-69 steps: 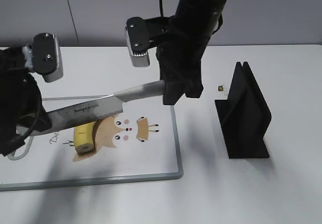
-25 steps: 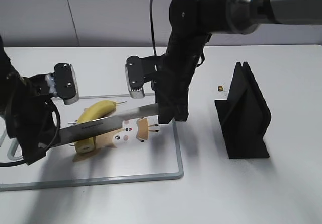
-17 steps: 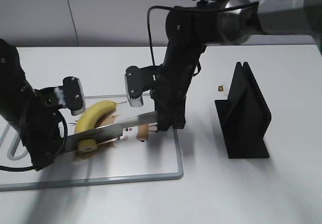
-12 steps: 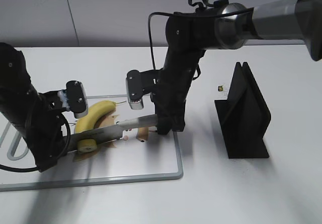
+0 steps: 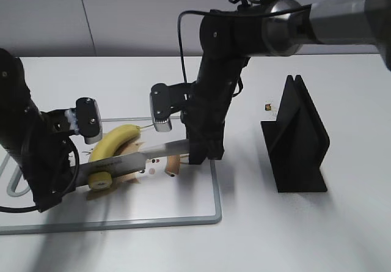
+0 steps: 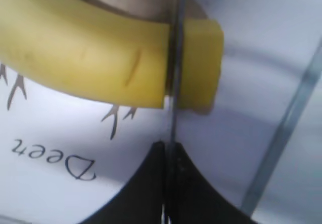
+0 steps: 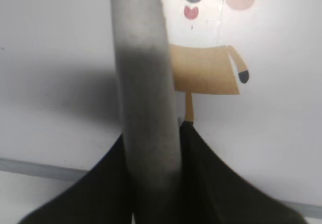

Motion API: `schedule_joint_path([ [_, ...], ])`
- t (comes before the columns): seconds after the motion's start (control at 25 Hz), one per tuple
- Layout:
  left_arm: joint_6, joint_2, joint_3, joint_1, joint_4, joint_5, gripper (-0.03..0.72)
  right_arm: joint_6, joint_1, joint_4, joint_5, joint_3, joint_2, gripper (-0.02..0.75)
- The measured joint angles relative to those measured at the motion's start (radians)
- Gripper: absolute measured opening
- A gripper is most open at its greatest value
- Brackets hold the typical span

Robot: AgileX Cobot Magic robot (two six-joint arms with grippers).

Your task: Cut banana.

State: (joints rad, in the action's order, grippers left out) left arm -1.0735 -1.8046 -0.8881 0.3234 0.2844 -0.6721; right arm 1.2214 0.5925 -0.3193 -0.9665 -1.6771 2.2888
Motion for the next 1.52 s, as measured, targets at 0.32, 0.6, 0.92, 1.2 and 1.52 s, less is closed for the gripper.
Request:
schedule_joint_path([
  [0.32, 0.0, 0.187, 0.002, 0.0, -0.006, -0.06, -0.008, -0.002, 0.002, 0.009, -0.019, 0.001, -0.145, 0.184],
  [0.6, 0.001, 0.316, 0.002, 0.001, -0.004, -0.092, -0.008, -0.001, 0.003, 0.009, -0.034, 0.002, -0.231, 0.185],
  [0.92, -0.001, 0.384, 0.002, 0.004, 0.025, -0.126, 0.331, -0.011, 0.004, 0.006, -0.063, 0.002, -0.27, 0.18],
  [1.2, 0.0, 0.441, 0.002, 0.006, 0.039, -0.141, 0.598, -0.02, 0.004, -0.002, -0.08, 0.002, -0.275, 0.169],
  [1.52, 0.004, 0.563, -0.005, 0.006, 0.04, -0.024, 0.597, -0.048, 0.004, 0.002, -0.083, 0.002, -0.275, 0.16],
])
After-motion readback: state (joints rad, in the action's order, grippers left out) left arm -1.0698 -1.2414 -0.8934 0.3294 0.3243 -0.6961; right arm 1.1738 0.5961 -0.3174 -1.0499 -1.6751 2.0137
